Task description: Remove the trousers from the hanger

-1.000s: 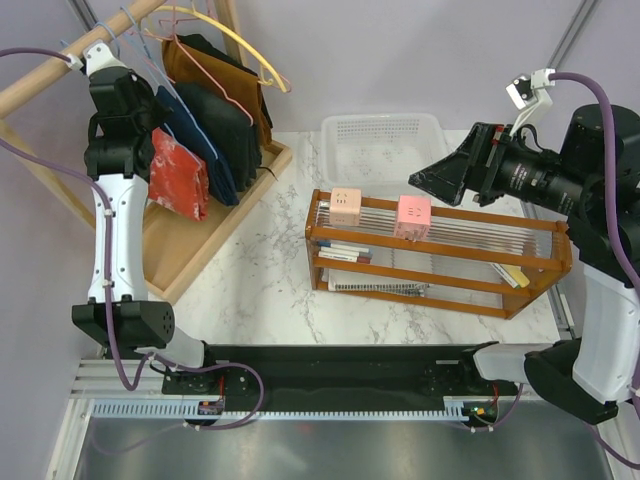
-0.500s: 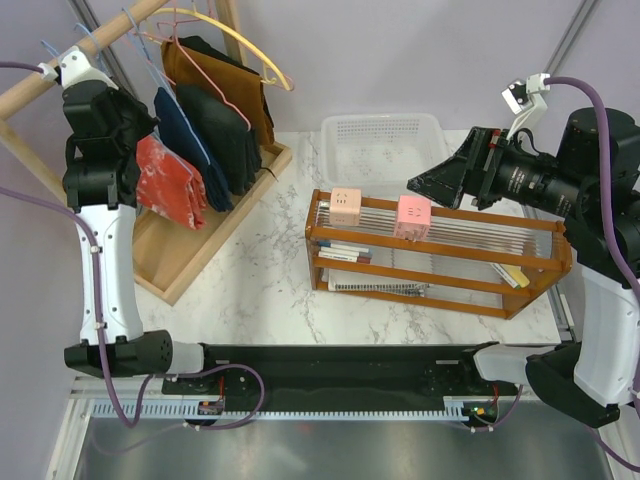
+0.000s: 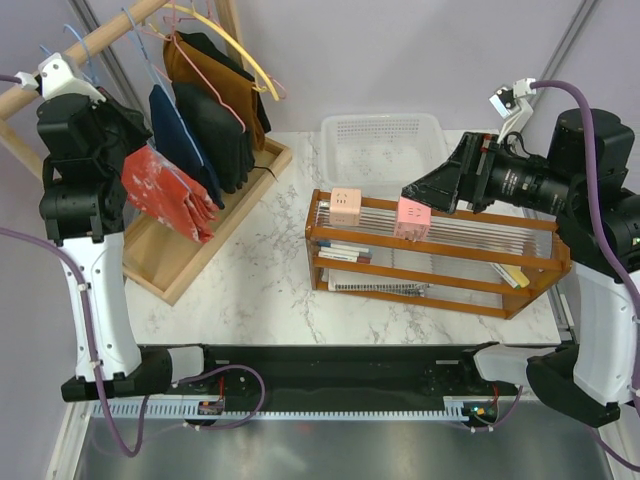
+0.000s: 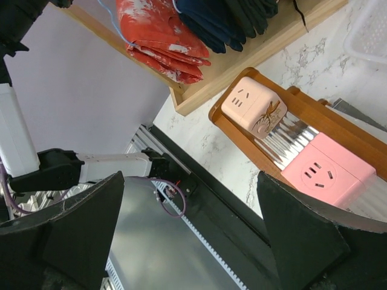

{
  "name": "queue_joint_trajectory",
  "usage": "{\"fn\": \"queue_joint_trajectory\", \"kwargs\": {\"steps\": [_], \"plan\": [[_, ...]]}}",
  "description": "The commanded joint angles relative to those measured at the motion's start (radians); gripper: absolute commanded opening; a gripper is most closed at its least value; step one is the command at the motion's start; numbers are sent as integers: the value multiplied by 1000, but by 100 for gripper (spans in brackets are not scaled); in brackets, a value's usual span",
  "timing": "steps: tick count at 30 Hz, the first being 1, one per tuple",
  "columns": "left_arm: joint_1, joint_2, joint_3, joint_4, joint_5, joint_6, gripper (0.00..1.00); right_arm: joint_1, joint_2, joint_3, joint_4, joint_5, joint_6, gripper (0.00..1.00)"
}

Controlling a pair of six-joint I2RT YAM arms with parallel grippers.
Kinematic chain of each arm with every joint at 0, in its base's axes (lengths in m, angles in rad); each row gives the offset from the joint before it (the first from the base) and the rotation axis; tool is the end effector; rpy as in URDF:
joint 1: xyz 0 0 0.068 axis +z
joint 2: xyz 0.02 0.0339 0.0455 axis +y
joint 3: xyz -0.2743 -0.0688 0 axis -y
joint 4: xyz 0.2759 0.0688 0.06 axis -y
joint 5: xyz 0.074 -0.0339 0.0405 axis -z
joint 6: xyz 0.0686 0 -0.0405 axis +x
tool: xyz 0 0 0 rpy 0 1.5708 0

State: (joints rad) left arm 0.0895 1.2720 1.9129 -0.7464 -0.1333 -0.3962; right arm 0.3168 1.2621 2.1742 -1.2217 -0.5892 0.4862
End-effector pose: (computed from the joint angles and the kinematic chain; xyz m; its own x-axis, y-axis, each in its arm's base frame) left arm 0.2639 0.0328 0.5738 -0.0118 -0.3851 -0.9228 -0.2436 0.8962 -0.3709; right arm 0.1619 0.0932 0.5898 -0.6120 0.2082 -0.7630 -0.5384 0.5970 0.5947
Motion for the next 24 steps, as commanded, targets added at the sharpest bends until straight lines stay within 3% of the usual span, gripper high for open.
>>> {"fn": "queue_joint_trajectory", "kwargs": {"steps": [1,6,13,17,20,23,24], "plan": [[-1,-121,116,30,64,-47,2,2,-4,-28,51,-78,-3,98],[-2,-154,215,-126,129,-93,2,2,3,-33,47,-97,-43,97],[0,-214,248,-214,271,-197,2,11,49,4,30,-66,-118,94],[-2,-218,271,-235,423,-184,2,70,95,27,51,-3,-132,93],[-2,-207,307,-271,484,-219,2,192,125,35,120,87,-89,93],[0,-224,287,-277,514,-297,2,399,181,93,137,265,-69,92],[0,-230,281,-275,518,-325,2,530,212,107,140,378,-70,92]]}}
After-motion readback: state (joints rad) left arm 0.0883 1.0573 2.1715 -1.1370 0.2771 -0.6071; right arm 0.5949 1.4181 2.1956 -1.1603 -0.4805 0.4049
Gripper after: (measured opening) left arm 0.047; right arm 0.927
